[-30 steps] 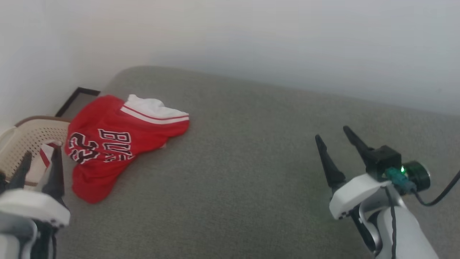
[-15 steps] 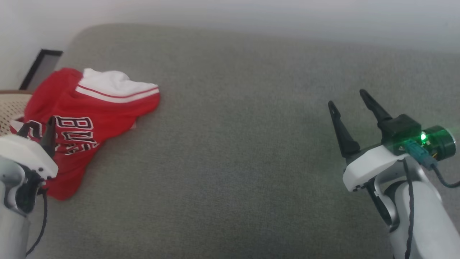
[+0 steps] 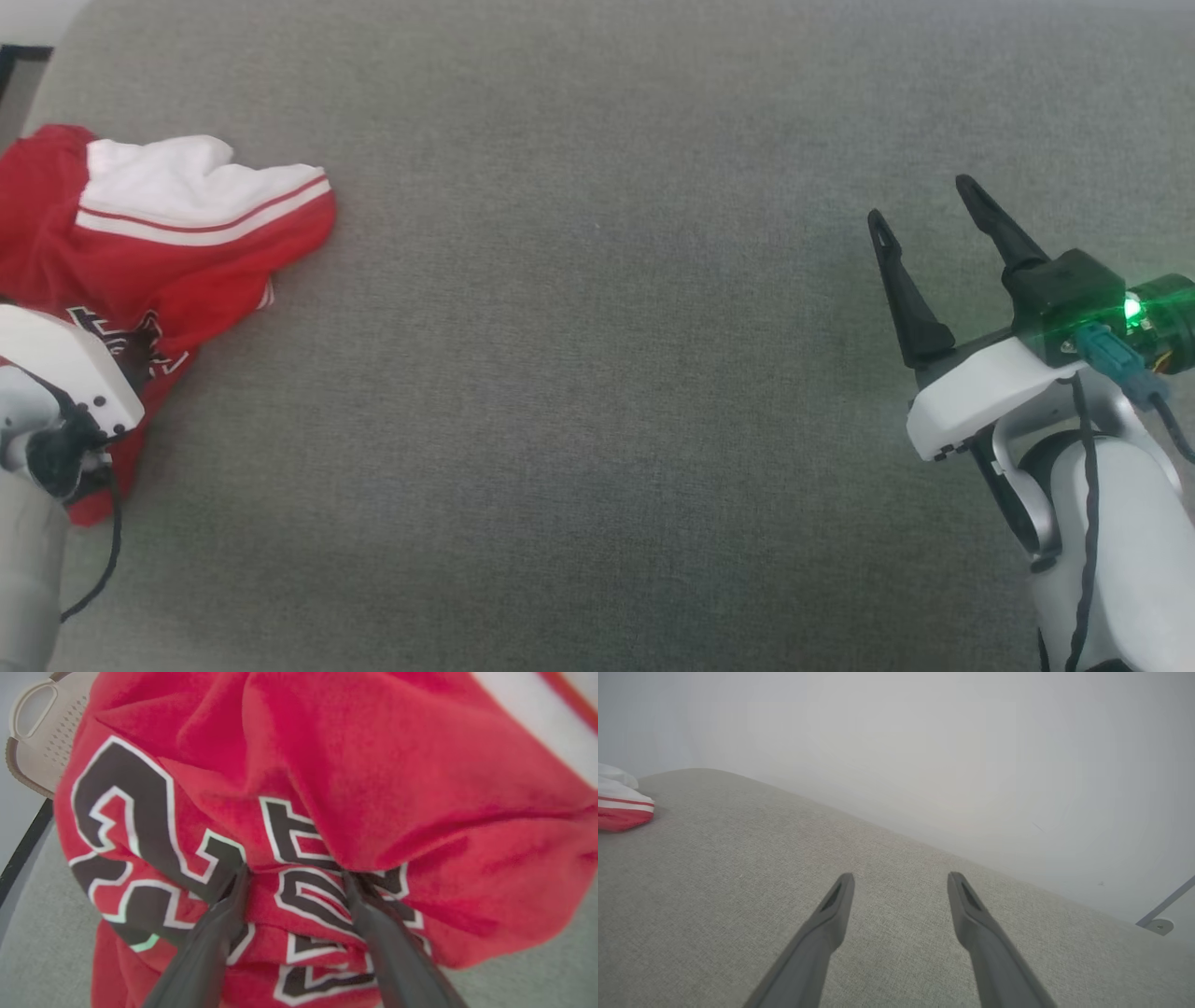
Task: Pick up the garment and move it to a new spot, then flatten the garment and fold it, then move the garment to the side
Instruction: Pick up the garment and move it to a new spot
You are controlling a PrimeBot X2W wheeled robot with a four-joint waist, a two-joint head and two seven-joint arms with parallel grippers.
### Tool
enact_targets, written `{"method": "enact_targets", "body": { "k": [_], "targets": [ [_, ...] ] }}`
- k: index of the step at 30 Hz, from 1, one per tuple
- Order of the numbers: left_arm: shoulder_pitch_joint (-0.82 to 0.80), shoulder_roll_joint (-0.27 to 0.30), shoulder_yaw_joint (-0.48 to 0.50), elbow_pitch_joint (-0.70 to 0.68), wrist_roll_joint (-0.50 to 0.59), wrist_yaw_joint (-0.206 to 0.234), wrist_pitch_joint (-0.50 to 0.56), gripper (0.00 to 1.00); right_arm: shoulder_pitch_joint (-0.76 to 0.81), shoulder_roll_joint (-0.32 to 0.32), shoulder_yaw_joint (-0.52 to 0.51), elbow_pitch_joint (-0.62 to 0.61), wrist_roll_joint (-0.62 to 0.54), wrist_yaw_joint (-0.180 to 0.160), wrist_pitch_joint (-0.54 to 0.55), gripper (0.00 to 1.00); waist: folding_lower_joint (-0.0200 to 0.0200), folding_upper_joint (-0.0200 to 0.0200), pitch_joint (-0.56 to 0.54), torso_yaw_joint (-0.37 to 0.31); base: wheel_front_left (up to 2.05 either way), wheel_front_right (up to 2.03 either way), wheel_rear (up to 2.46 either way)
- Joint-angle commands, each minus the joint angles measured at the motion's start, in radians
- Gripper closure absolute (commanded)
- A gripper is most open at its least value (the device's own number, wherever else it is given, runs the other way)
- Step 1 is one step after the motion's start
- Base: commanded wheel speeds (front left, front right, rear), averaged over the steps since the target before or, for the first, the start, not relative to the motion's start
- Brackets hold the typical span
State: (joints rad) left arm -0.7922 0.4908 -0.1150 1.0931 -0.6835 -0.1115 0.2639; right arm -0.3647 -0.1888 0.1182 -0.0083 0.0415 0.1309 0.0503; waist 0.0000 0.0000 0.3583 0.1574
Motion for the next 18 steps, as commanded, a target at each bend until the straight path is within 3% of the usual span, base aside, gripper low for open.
{"method": "enact_targets", "body": {
  "k": [1, 6, 8, 9, 18],
  "targets": [
    [-0.017, -0.006, -0.008, 0.027, 0.006, -0.004, 0.012, 0.0, -0.011, -0.001, -0.003, -0.012, -0.006, 0.0, 0.005, 0.0, 0.0, 0.0, 0.018, -0.009, 0.0, 0.0, 0.0],
    [-0.043, -0.029, -0.03, 0.107, 0.012, -0.007, 0.029, 0.02, -0.01, 0.002, -0.009, -0.023, -0.01, 0.0, 0.011, 0.0, 0.0, 0.0, 0.034, -0.011, 0.0, 0.0, 0.0],
    [-0.049, -0.035, -0.033, 0.123, 0.009, -0.007, 0.022, 0.87, -0.009, 0.006, -0.011, -0.023, -0.014, 0.0, 0.01, 0.0, 0.0, 0.0, 0.034, -0.008, 0.0, 0.0, 0.0],
    [-0.054, -0.033, -0.034, 0.126, 0.013, -0.006, 0.001, 1.0, -0.008, 0.008, -0.013, -0.022, -0.014, 0.0, 0.01, 0.0, 0.0, 0.0, 0.032, -0.006, 0.0, 0.0, 0.0],
    [-0.105, 0.045, -0.044, 0.113, 0.031, -0.015, -0.173, 1.0, 0.016, 0.026, -0.036, 0.021, -0.004, 0.0, -0.022, 0.0, 0.0, 0.0, -0.04, 0.008, 0.0, 0.0, 0.0]
  ]
}}
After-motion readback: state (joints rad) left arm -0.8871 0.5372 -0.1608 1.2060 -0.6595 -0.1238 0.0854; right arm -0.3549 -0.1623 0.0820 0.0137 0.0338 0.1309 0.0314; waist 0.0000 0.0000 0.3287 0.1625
